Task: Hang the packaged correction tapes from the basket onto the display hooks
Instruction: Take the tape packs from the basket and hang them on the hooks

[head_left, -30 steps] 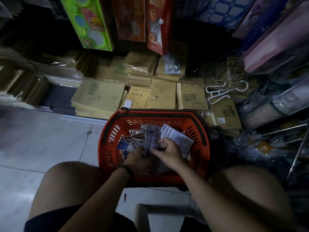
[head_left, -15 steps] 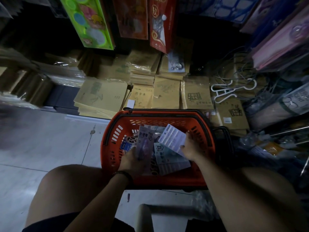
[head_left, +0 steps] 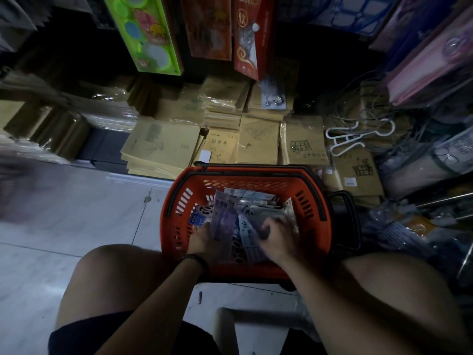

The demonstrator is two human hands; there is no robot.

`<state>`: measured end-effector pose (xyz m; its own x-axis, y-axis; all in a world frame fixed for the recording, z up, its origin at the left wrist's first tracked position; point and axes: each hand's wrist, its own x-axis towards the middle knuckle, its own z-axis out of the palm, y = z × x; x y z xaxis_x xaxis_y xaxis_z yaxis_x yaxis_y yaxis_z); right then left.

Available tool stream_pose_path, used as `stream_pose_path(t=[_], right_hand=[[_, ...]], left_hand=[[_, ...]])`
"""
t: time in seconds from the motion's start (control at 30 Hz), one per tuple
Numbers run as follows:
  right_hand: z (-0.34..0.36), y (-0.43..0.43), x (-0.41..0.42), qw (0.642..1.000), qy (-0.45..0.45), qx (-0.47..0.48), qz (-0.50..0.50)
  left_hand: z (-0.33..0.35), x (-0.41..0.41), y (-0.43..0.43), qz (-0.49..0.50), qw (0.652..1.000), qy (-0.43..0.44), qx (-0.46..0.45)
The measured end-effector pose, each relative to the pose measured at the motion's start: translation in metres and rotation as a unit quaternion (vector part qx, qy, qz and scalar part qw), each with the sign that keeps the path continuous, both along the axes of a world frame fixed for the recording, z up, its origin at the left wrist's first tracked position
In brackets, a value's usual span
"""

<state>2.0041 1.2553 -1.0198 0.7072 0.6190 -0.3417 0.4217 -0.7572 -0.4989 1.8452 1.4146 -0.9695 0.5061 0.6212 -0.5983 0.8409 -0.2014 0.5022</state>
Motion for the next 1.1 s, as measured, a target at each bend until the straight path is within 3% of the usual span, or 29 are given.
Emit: stream_pose_path(t=[0.1, 0.23, 0.43, 0.6, 0.7, 0.83, 1.0, 1.1], right_hand=[[-0.002, 0.002, -0.022, 0.994, 0.102, 0.041, 0.024], [-0.011, 0.005, -0.033, 0.987, 0.143, 0.070, 0.003], [-0.019, 0.004, -0.018, 0.974, 0.217, 0.065, -0.030], [0.011, 0.011, -0.013, 0.973, 0.165, 0.124, -0.098], [0.044, 0.021, -0.014, 0.972, 0.116, 0.170, -0.117], [0.091, 0.018, -0.034, 0.953, 0.065, 0.258, -0.144], [0.155, -0.002, -0.051, 0.932, 0.018, 0.331, -0.146], [0.200, -0.011, -0.037, 0.930, -0.031, 0.351, -0.104]], left_hand=[[-0.003, -0.001, 0.000, 0.012, 1.000, 0.011, -0.013], [-0.006, -0.006, 0.002, 0.056, 0.998, 0.001, -0.027], [-0.009, -0.001, 0.005, 0.036, 0.999, 0.007, -0.030], [0.011, 0.003, 0.007, 0.080, 0.995, -0.005, -0.054], [0.038, 0.004, 0.000, 0.119, 0.983, -0.099, -0.098], [0.086, 0.006, -0.021, 0.158, 0.929, -0.286, -0.172], [0.135, 0.007, -0.039, 0.145, 0.888, -0.369, -0.231], [0.173, 0.017, -0.046, 0.131, 0.879, -0.406, -0.212]])
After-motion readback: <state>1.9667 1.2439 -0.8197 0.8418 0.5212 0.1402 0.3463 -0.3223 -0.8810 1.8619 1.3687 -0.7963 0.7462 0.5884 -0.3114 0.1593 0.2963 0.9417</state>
